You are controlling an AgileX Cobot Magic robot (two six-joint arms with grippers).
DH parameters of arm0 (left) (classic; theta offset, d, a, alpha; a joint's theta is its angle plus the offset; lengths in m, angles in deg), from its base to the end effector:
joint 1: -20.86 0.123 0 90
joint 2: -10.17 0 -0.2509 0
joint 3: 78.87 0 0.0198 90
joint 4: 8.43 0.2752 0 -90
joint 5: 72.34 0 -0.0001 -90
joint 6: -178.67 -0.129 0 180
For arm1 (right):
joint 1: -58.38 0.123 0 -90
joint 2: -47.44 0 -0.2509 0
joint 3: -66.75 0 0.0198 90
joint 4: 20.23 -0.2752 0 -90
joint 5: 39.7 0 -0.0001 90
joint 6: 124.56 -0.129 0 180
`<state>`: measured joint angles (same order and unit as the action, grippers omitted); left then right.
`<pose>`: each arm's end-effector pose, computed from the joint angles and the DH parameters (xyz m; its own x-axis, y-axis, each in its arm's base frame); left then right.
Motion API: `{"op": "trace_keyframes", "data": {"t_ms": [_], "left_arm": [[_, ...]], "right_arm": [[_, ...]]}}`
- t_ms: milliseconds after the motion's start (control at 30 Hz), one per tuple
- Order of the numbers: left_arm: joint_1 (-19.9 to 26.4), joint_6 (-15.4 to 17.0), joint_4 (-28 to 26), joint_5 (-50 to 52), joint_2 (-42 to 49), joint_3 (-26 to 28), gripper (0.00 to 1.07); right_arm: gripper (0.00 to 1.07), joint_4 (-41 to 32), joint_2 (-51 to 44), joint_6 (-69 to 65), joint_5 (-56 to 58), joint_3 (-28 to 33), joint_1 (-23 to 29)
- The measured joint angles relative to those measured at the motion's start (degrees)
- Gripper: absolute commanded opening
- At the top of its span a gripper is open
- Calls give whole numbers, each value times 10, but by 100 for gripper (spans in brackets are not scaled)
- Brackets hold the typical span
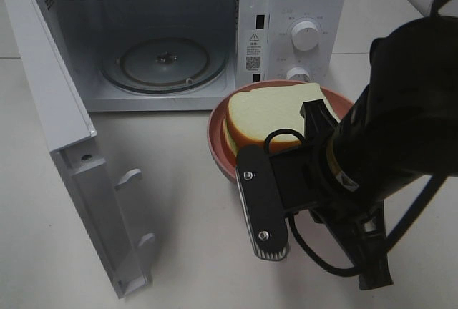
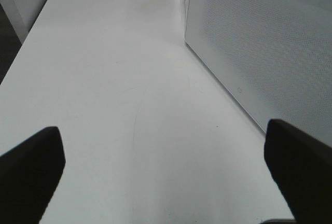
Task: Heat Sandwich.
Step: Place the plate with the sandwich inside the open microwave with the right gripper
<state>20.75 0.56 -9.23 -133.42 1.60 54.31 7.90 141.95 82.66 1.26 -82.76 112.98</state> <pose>0.0826 -0.0017 0.2754 -0.4459 -0.0389 -0.8943 -0.0049 0.9991 -0.0410 0.2025 0.2161 0.1145 0.1852 -0.9824 0.0259 -0.8893 -0.1787 -0.4210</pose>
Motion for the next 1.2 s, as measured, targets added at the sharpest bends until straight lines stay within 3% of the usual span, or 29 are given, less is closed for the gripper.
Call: {"op": "trace_keyframes", "data": {"t_ms": [800, 1200], "left_arm": [[0, 0, 0, 0, 0, 0, 102], [0, 0, 0, 0, 0, 0, 102]], "right_arm": [[0, -146, 0, 401, -97, 0, -116], [0, -174, 0, 450, -96, 0, -116]]}}
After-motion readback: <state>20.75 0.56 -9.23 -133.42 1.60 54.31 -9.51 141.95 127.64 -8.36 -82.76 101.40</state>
